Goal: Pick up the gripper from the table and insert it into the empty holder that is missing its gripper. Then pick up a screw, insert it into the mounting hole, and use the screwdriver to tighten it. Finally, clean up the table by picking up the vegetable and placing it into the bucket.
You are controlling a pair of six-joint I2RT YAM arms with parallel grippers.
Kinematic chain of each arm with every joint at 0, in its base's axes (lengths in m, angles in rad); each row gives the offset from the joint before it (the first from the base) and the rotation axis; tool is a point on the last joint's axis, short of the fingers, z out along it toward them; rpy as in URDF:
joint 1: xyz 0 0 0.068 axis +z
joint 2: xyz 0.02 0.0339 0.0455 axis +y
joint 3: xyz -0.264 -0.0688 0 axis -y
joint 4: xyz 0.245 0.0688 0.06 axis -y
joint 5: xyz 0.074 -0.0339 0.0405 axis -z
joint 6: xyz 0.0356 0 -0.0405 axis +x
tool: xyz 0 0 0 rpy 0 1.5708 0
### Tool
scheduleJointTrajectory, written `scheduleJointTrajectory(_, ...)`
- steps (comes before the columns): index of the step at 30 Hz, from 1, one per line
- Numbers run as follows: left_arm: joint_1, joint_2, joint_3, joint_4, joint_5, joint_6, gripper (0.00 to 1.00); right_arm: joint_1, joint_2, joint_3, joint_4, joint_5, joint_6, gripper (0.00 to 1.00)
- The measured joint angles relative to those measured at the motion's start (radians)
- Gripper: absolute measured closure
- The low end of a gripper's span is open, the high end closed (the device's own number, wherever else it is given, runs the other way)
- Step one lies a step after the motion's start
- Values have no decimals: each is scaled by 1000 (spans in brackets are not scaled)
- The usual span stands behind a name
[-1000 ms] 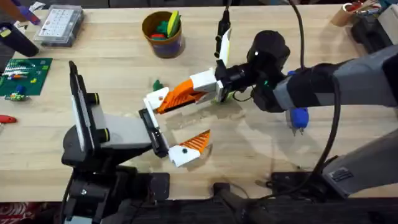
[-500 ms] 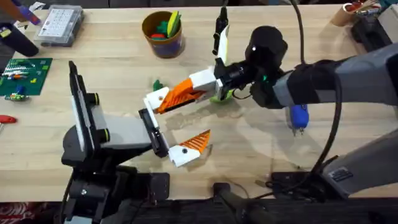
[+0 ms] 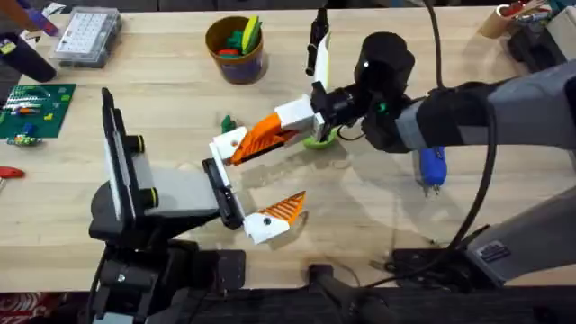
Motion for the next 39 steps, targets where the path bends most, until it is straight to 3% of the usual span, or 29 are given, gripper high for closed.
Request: scheduleJointTrajectory(39,8,0,0,0,-23,3,15,32,0,13,-11,80,22,984)
